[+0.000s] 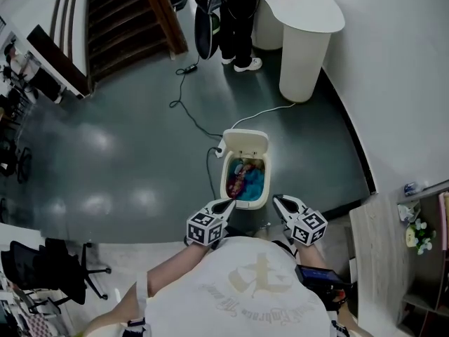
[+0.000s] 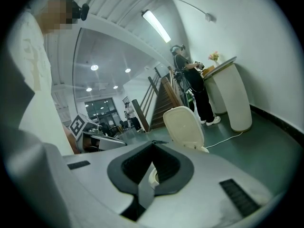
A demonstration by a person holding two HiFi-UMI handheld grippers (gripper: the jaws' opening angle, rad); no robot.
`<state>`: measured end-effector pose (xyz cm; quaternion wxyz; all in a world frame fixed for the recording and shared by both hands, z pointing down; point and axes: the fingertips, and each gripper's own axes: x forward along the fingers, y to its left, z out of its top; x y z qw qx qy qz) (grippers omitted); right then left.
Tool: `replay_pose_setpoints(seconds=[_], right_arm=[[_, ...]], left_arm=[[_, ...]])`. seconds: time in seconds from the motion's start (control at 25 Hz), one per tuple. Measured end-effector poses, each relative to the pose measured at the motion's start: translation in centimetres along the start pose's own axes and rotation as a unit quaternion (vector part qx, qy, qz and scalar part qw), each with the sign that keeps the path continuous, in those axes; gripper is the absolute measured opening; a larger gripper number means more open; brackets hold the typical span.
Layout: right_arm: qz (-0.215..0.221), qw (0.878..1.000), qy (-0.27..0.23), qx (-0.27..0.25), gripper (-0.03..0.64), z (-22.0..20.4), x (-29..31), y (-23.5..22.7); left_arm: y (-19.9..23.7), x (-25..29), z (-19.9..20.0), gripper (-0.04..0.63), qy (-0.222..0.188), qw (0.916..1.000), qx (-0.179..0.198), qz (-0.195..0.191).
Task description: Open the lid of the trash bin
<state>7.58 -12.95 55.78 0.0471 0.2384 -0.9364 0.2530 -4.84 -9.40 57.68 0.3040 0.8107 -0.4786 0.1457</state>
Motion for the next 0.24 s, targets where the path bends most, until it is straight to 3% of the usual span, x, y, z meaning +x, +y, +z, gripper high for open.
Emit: replay_pose_setpoints(seconds=[0.24], right_arm=[[0.001, 1.0, 0.004, 0.003, 0.004, -0.4, -0.16, -0.07]], left_arm=[[0.0, 0.4, 0.0, 0.008, 0.002, 1.0, -0.001, 0.001]])
